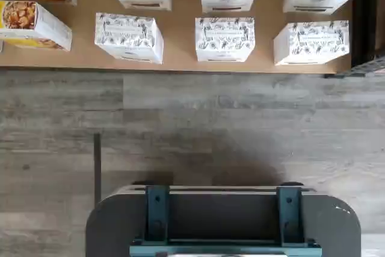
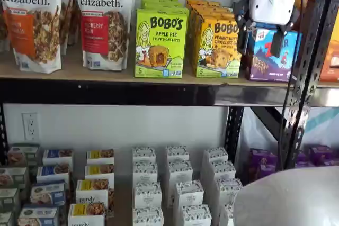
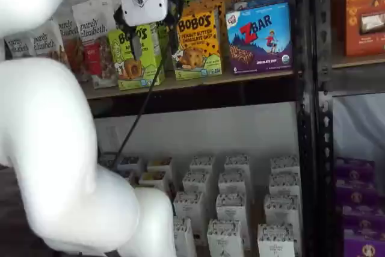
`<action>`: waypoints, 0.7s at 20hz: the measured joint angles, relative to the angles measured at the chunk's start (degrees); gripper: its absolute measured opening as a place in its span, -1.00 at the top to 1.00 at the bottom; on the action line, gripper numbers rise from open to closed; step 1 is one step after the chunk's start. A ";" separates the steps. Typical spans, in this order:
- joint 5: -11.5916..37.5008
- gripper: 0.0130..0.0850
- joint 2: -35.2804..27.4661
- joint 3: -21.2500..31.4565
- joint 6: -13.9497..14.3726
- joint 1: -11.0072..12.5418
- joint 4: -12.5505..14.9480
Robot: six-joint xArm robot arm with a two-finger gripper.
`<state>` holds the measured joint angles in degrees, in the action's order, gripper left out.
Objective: Pick up the orange box on the top shelf, the fifth box from the left
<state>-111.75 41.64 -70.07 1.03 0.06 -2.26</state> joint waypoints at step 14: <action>0.59 -1.00 -0.82 -0.50 -0.34 1.28 -2.66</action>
<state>-111.16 40.82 -70.57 0.69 1.34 -4.92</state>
